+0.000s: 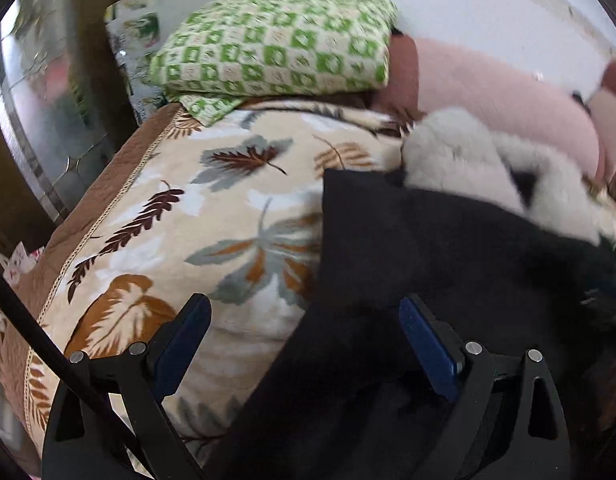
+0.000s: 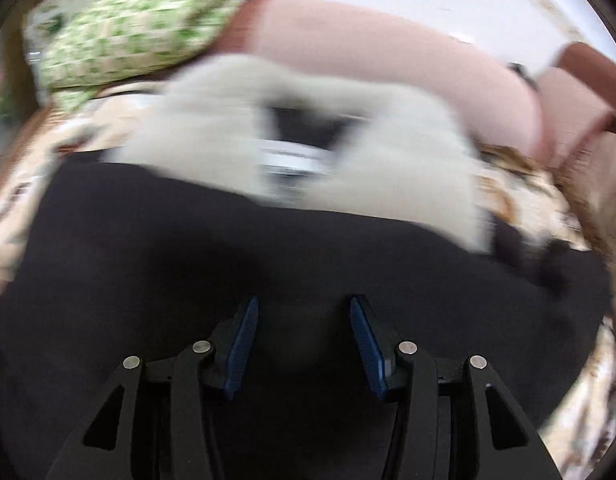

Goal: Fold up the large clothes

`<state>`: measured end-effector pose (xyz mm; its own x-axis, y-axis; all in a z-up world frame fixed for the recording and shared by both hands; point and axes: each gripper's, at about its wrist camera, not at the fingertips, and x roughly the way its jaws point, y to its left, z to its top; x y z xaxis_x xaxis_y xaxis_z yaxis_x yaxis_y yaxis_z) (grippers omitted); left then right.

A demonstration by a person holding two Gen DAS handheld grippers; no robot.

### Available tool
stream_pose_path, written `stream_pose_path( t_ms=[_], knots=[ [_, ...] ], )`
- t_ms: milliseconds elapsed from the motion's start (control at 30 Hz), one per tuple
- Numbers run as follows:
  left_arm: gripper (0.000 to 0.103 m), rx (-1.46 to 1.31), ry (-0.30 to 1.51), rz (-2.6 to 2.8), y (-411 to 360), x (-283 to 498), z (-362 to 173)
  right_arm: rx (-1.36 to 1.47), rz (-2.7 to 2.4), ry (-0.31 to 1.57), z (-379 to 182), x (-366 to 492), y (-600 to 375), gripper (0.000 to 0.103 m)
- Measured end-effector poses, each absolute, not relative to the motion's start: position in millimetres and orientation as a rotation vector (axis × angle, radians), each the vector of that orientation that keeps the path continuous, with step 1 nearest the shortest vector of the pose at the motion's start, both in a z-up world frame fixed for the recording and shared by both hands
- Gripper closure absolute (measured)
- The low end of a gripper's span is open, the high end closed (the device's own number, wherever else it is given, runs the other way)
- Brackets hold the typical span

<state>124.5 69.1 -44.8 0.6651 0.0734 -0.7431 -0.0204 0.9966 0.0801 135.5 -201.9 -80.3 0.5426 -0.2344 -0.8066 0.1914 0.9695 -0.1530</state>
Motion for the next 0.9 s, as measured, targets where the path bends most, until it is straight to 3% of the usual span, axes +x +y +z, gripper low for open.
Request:
stream_pose_path(
  t_ms=[100,267,367,500,700,900],
  knots=[
    [0.008,0.098,0.887,0.071,61,134,-62,0.0,-0.358,1.002,-78,120,-256,0.054],
    [0.008,0.109,0.914,0.096,58,142,-77,0.124,-0.339,0.913,-49,96,-284,0.051],
    [0.008,0.094,0.917,0.098,59,143,-80,0.158,-0.315,0.954,-67,107,-281,0.048],
    [0.008,0.097,0.906,0.089,59,140,-70,0.171,-0.315,1.055,-105,120,-275,0.043],
    [0.008,0.047,0.84,0.044,61,119,-45,0.293,-0.328,0.932,-69,99,-298,0.042],
    [0.008,0.076,0.841,0.01,54,111,-41,0.341,-0.508,0.96,-64,79,-383,0.041]
  ],
)
